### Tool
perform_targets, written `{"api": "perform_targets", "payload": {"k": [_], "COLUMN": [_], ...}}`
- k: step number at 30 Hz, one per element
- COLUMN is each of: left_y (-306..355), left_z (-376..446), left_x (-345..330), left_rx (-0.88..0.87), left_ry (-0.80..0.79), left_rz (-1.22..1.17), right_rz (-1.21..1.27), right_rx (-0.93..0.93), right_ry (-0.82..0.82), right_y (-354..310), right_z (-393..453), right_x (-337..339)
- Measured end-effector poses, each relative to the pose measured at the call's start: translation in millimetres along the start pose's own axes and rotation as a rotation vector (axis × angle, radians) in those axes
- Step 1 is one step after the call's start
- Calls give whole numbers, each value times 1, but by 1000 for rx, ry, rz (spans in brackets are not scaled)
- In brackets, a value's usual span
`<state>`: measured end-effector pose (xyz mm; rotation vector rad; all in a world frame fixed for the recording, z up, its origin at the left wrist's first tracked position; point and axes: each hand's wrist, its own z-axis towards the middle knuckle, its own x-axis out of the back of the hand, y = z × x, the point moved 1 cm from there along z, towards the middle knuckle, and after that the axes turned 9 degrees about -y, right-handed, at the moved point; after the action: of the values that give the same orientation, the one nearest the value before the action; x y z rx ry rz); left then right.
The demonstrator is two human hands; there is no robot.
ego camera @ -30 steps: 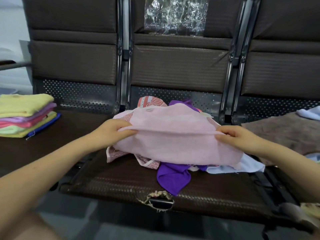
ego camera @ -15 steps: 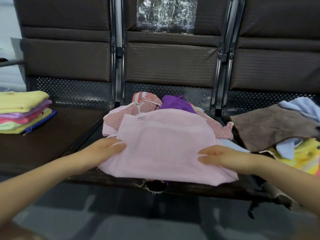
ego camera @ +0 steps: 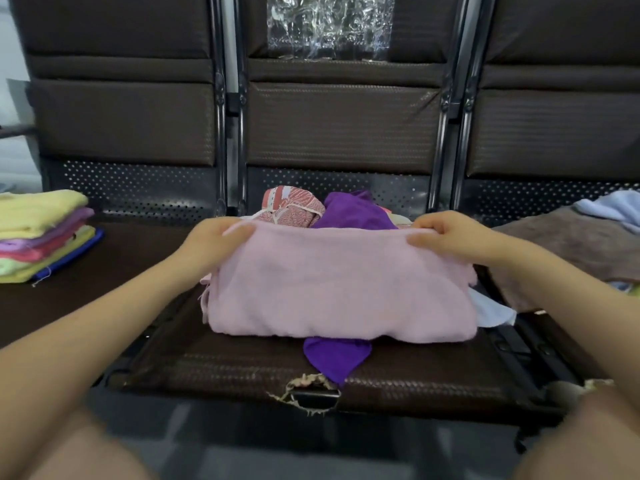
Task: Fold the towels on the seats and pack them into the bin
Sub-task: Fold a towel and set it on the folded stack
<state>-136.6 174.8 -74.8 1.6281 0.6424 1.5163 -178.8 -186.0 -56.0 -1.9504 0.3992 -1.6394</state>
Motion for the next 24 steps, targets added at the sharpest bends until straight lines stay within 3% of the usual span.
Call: {"api": "perform_targets", "payload": {"k": [6,11,14,19,24], "left_y": [-11,-46,-54,-56,-63], "left_z": [55,72,73,56,29], "left_x": [-16,-19,-15,-11,-12], "left_rx": [21,171,212,267,451], "left_ry": [96,-1,7,13,-124], "left_rz": [169,358,353,283,222], "right_rz": [-134,-316,-146,325,481], "right_rx": [-81,-221,-363,-398,-526], "right_ry": [259,182,143,186,97], "right_y": [18,48,56,52,69], "right_z": [49,70,66,50,24], "right_x": [-6,-18,-19,-17,-34]}}
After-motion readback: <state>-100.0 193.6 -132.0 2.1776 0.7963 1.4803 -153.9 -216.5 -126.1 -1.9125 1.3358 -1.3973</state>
